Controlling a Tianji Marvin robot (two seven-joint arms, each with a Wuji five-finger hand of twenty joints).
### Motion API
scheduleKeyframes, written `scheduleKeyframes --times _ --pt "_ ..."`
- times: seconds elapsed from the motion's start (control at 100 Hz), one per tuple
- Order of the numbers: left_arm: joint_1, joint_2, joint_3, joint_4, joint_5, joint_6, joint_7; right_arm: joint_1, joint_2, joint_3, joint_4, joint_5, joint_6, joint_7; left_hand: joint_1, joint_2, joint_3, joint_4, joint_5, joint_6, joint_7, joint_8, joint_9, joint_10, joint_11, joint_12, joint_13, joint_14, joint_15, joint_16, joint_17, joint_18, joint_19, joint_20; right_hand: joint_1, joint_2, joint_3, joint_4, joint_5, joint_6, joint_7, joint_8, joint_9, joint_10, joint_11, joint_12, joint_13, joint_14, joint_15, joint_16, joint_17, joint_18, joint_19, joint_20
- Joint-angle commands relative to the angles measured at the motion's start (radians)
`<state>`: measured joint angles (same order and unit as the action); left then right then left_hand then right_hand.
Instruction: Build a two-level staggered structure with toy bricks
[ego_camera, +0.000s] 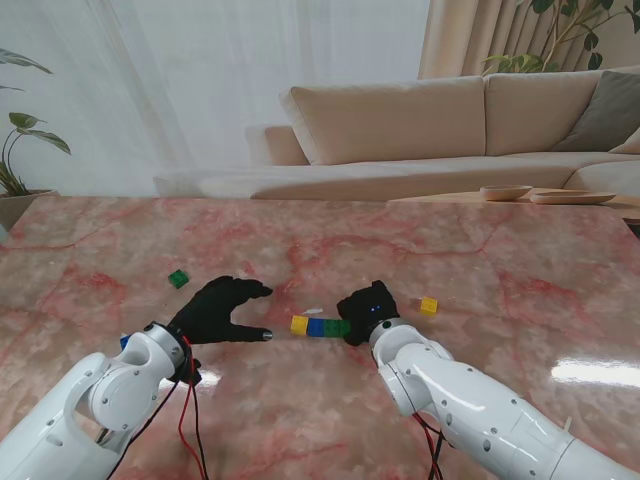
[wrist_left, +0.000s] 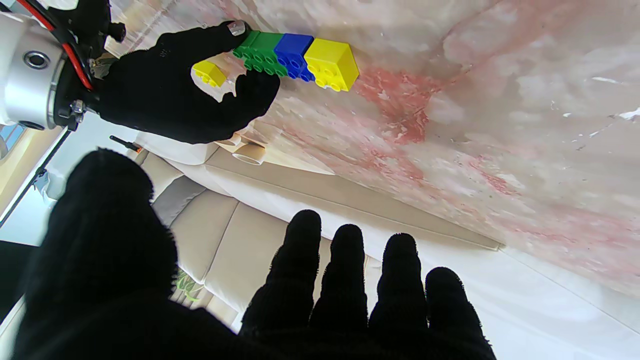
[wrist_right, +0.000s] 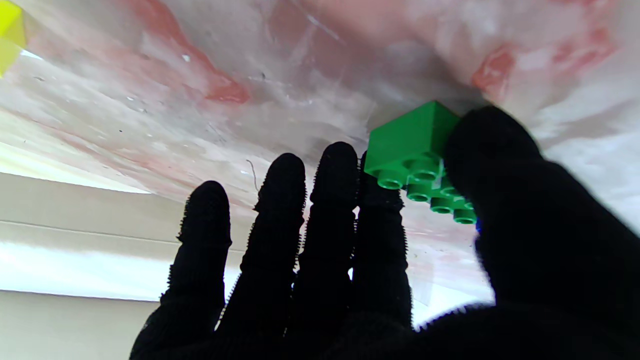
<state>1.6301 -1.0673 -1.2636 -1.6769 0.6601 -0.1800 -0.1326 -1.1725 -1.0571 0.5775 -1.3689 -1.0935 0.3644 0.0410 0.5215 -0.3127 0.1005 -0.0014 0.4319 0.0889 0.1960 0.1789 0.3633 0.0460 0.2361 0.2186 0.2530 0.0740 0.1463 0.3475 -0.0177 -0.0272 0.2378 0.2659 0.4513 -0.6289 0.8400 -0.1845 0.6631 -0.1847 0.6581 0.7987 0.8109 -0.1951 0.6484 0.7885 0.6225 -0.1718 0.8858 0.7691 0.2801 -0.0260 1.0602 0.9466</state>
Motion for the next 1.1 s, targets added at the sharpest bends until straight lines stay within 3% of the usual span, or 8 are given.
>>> scheduleKeyframes --times 0.0,0.08,0.2,0.34,0.5,0.76,0.94,1.09 --pt "0.005 0.002 0.000 0.001 -0.001 -0.004 -0.003 -0.004 -0.003 -0.004 0.010 0.006 0.004 0.018 0.005 0.036 0.013 0.002 0.005 0.014 -0.022 -0.015 -0.031 0.002 -0.023 -0.013 -0.047 -0.049 -0.035 -0.017 -0.006 -0.046 -0.043 0.010 -0.013 0.011 0.026 0.013 0.005 -0.017 -0.022 -0.030 -0.007 -0.007 0.005 -0.008 0.007 -0.002 0.005 -0.002 -0.012 -0.004 0.017 0.029" --pt "0.006 0.003 -0.002 0.000 -0.001 -0.004 -0.006 -0.003 -0.003 -0.005 0.010 0.007 0.002 0.020 0.006 0.033 0.013 0.002 0.004 0.014 -0.022 -0.015 -0.033 0.002 -0.023 -0.013 -0.049 -0.050 -0.036 -0.017 -0.006 -0.048 -0.047 0.010 -0.022 0.012 0.009 0.062 0.004 -0.007 -0.048 -0.011 -0.018 -0.005 0.001 -0.011 -0.002 0.000 0.002 -0.003 -0.016 -0.005 0.016 0.028" --pt "0.006 0.003 -0.002 0.000 -0.003 -0.005 -0.009 -0.004 -0.002 -0.005 0.009 0.007 0.001 0.026 0.006 0.034 0.013 0.001 0.002 0.014 -0.022 -0.015 -0.035 0.001 -0.023 -0.013 -0.050 -0.051 -0.036 -0.017 -0.006 -0.049 -0.051 0.012 -0.022 0.021 -0.037 0.067 -0.036 0.017 -0.085 -0.005 -0.066 0.004 -0.015 -0.018 -0.040 0.003 -0.011 -0.008 -0.039 -0.010 0.000 0.023" --pt "0.006 0.003 0.000 0.001 -0.003 -0.004 -0.008 -0.016 0.001 0.011 -0.005 0.000 -0.004 0.032 0.006 0.034 0.014 0.001 0.001 0.014 -0.022 -0.015 -0.036 0.000 -0.023 -0.013 -0.051 -0.051 -0.037 -0.018 -0.005 -0.050 -0.056 0.014 -0.033 0.053 -0.165 0.091 -0.110 0.066 -0.163 -0.017 -0.165 0.025 -0.044 -0.047 -0.118 0.010 -0.057 -0.034 -0.086 -0.016 -0.068 -0.005" --pt "0.006 0.003 -0.001 0.000 -0.004 -0.005 -0.011 -0.053 0.006 0.062 -0.049 -0.029 -0.025 0.045 0.007 0.033 0.014 0.001 0.000 0.015 -0.022 -0.015 -0.037 0.002 -0.023 -0.013 -0.053 -0.050 -0.037 -0.018 -0.005 -0.050 -0.060 0.017 -0.091 0.061 -0.216 0.115 -0.192 0.122 -0.265 -0.062 -0.286 0.059 -0.120 -0.131 -0.211 0.025 -0.157 -0.102 -0.136 -0.020 -0.177 -0.056" --pt "0.002 0.002 0.002 0.004 -0.007 -0.007 -0.008 -0.190 0.013 0.238 -0.195 -0.113 -0.078 0.054 0.006 0.035 0.013 0.001 0.001 0.017 -0.023 -0.015 -0.037 0.002 -0.023 -0.014 -0.052 -0.049 -0.037 -0.018 -0.002 -0.046 -0.059 0.024 -0.149 0.108 -0.195 0.119 -0.219 0.149 -0.330 -0.108 -0.337 0.092 -0.206 -0.254 -0.211 0.052 -0.310 -0.207 -0.117 -0.007 -0.274 -0.109" --pt "-0.004 0.002 0.008 0.009 -0.012 -0.010 -0.005 -0.298 0.014 0.383 -0.304 -0.176 -0.121 0.059 0.007 0.034 0.014 0.001 0.001 0.015 -0.022 -0.014 -0.037 0.001 -0.022 -0.013 -0.051 -0.050 -0.036 -0.018 -0.001 -0.046 -0.054 0.029 -0.153 0.117 -0.190 0.117 -0.218 0.157 -0.340 -0.123 -0.327 0.097 -0.218 -0.280 -0.155 0.056 -0.363 -0.237 -0.072 0.002 -0.257 -0.108" --pt "-0.009 0.000 0.014 0.011 -0.016 -0.013 0.002 -0.346 0.015 0.472 -0.347 -0.219 -0.146 0.069 0.006 0.034 0.014 0.001 0.002 0.014 -0.021 -0.014 -0.036 0.000 -0.022 -0.013 -0.051 -0.052 -0.036 -0.018 -0.001 -0.048 -0.052 0.030 -0.151 0.114 -0.189 0.117 -0.214 0.157 -0.344 -0.130 -0.320 0.098 -0.217 -0.283 -0.134 0.057 -0.365 -0.236 -0.059 0.000 -0.242 -0.105"
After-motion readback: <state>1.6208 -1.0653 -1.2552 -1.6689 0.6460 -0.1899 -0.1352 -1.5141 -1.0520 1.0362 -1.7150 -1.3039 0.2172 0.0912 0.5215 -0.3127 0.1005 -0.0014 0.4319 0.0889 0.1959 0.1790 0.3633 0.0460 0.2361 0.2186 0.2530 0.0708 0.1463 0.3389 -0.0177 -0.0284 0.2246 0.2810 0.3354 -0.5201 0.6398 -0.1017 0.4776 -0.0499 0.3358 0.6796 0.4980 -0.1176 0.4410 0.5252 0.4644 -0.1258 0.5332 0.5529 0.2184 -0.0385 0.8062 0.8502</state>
